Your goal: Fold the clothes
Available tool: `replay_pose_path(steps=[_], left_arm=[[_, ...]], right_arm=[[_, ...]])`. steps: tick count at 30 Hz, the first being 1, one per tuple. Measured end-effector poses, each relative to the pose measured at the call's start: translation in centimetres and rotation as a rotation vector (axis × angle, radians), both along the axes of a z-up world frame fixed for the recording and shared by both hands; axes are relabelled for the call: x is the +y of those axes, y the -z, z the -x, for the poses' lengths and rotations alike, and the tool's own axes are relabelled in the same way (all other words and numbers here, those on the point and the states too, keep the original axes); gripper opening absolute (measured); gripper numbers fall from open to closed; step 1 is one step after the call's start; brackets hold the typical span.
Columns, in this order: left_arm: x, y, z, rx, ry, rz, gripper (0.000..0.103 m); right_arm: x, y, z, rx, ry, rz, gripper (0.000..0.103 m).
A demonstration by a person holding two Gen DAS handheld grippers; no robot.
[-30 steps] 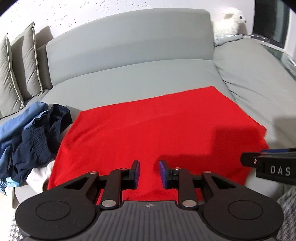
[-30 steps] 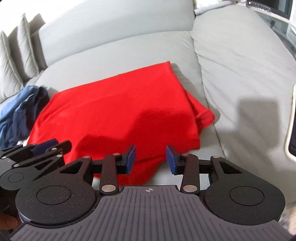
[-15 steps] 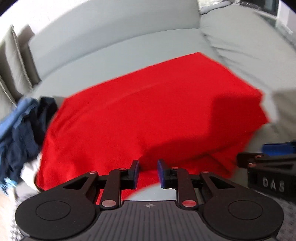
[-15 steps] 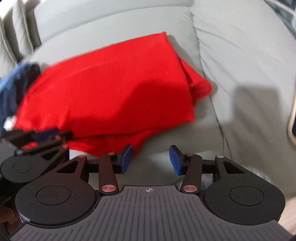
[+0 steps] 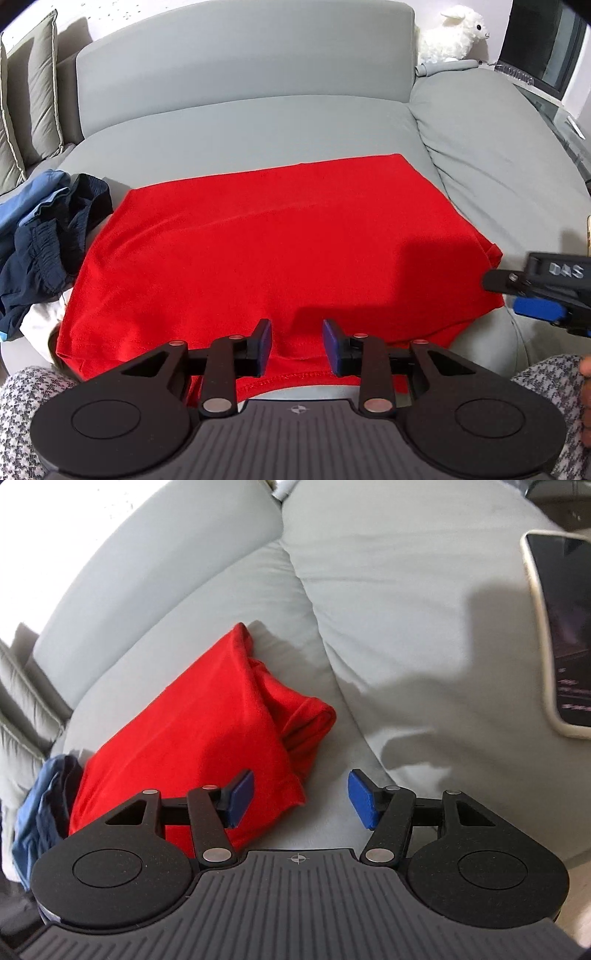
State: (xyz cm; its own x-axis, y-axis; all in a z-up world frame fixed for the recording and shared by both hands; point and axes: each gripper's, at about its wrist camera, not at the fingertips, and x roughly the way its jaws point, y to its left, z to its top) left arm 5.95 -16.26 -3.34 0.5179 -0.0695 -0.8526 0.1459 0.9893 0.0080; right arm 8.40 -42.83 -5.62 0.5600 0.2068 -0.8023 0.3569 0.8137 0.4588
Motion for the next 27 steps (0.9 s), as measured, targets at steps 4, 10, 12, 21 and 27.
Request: replay_pose_path(steps=[4, 10, 12, 21, 27], left_arm=[[0.2, 0.5, -0.5, 0.013, -0.009, -0.011, 0.032], [0.4, 1.1, -0.6, 0.023, -0.009, -0.010, 0.032], [0.4, 1.3, -0.7, 0.032, -0.008, -0.009, 0.032], [-0.7, 1.4, -0.3, 0.041, 0.039, 0.008, 0.032], [-0.9, 2.0, 0.3, 0.060, 0.066, 0.011, 0.032]], right_arm=[[0.6, 0.8, -0.7, -0.020, 0.042, 0.031, 0.062], [-1.8, -0.1, -1.2, -0.127, 0.099, 0.024, 0.025], [-2.6, -0.1, -2.6, -0.094, 0.072, 0.018, 0.012], [-3.4, 1.9, -5.4, 0.192, -0.184, -0.038, 0.017], [-4.8, 0.2, -2.5, 0.193, -0.161, 0.002, 0.021]])
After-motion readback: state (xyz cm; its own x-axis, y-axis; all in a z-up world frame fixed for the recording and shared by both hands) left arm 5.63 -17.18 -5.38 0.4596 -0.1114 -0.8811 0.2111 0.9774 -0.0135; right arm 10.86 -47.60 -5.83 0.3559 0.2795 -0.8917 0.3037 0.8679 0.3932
